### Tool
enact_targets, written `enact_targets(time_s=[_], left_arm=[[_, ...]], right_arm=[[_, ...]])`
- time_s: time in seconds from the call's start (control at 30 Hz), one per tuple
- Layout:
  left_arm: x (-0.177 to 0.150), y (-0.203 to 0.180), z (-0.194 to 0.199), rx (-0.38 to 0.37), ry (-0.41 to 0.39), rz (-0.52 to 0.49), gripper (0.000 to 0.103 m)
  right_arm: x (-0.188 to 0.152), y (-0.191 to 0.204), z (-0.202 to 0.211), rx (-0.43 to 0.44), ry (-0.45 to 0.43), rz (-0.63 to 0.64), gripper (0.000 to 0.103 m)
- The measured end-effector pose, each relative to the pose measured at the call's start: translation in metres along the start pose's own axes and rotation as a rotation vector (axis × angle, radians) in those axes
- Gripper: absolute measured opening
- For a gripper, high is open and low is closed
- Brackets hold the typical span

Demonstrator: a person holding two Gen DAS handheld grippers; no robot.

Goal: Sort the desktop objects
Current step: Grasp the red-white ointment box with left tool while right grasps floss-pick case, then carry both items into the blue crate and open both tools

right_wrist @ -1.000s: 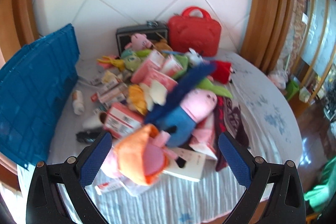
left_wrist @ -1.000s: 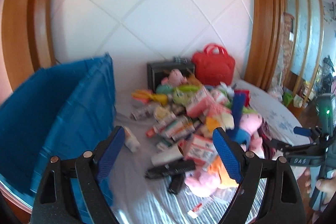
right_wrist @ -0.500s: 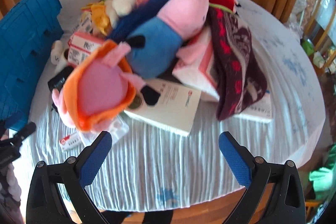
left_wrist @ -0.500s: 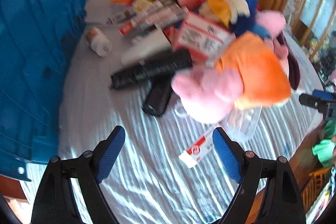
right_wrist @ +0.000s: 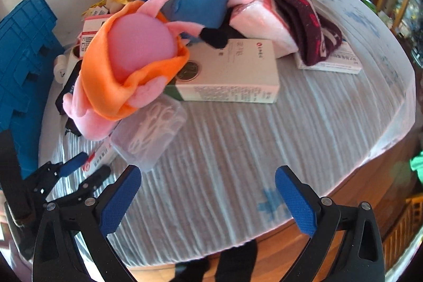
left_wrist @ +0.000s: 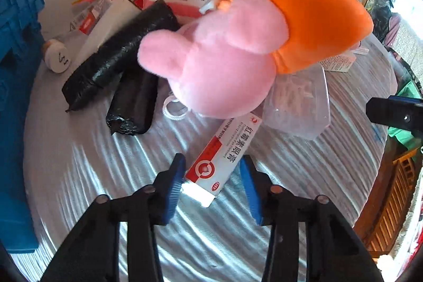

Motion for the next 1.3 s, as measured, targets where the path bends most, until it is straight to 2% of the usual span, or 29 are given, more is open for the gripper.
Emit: enact_targets(time_s=[0.13,0.17,0.27,0.47,0.5,0.53,0.57,0.6,0.67,0.73,0.8,0.83,0.87,0.93,0.97,1.0,1.03,1.13,1.3], left_arm=[[-0.008,0.022,0.003,0.031,-0.005,0.027,0.041],[-0.010,0.028,0.004,0.042,-0.001,0.040,0.033],[-0.014,0.043,0.005,0.028,0.014,0.091,0.032],[-0.008,0.039,0.004,0.041,0.015,0.074,0.033],[-0.008,0.038,0.005,0.038,0.015,0.079,0.033],[-0.007,0.042,0.004,0.035,0.015,0.084,0.033],[-0.007,0.044,0.004,0.031,0.014,0.090,0.032],[-0.007,0.045,0.005,0.024,0.014,0.100,0.032],[-0.008,0.047,0.006,0.013,0.017,0.120,0.032],[-0.007,0.048,0.006,0.012,0.016,0.135,0.032],[-0.006,0.046,0.006,0.029,0.016,0.134,0.032],[-0.006,0.044,0.007,0.041,0.017,0.128,0.033],[-0.007,0.043,0.007,0.052,0.018,0.120,0.032],[-0.008,0.041,0.009,0.065,0.021,0.106,0.032],[-0.009,0.040,0.010,0.064,0.025,0.110,0.029],[-0.010,0.040,0.011,0.062,0.030,0.116,0.029],[-0.012,0.040,0.013,0.059,0.033,0.121,0.029],[-0.016,0.037,0.022,0.063,0.028,0.119,0.027],[-0.022,0.035,0.052,0.063,-0.016,0.121,0.026]], right_arm=[[-0.005,0.027,-0.018,0.019,-0.011,-0.011,0.103],[-0.006,0.033,-0.023,0.024,-0.009,-0.014,0.103],[-0.005,0.048,-0.037,0.034,-0.011,-0.021,0.103],[0.007,0.056,-0.065,-0.029,-0.011,-0.027,0.102],[0.008,0.053,-0.068,-0.044,-0.007,-0.029,0.100],[0.006,0.048,-0.067,-0.055,-0.007,-0.031,0.091],[0.004,0.044,-0.065,-0.057,-0.007,-0.033,0.072],[0.001,0.038,-0.061,-0.083,-0.007,-0.030,0.059],[-0.004,0.026,-0.054,-0.119,-0.007,-0.028,0.060],[-0.006,0.015,-0.049,-0.094,-0.008,-0.043,0.062],[-0.004,0.011,-0.048,-0.086,-0.013,-0.041,0.078],[-0.002,0.010,-0.049,-0.070,-0.021,-0.037,0.089],[-0.001,0.010,-0.049,-0.063,-0.029,-0.032,0.090],[0.002,0.011,-0.053,-0.059,-0.032,-0.016,0.085],[0.002,0.010,-0.054,-0.063,-0.031,-0.011,0.066],[0.002,0.011,-0.053,-0.090,-0.039,0.011,0.059],[0.003,0.011,-0.051,-0.102,-0.043,0.027,0.060],[-0.002,0.011,-0.047,-0.066,-0.032,0.025,0.060],[-0.007,0.023,-0.022,-0.045,-0.065,0.067,0.059]])
Point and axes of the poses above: each gripper's, at about its wrist camera, not at the fingertips, and z roughly against the way its jaws point, y to its left, x to its top, the point moved 6 cm from there along -z, roughly the way its jaws point, and after that the axes turned 10 degrees about x, right-handed, at the moved point
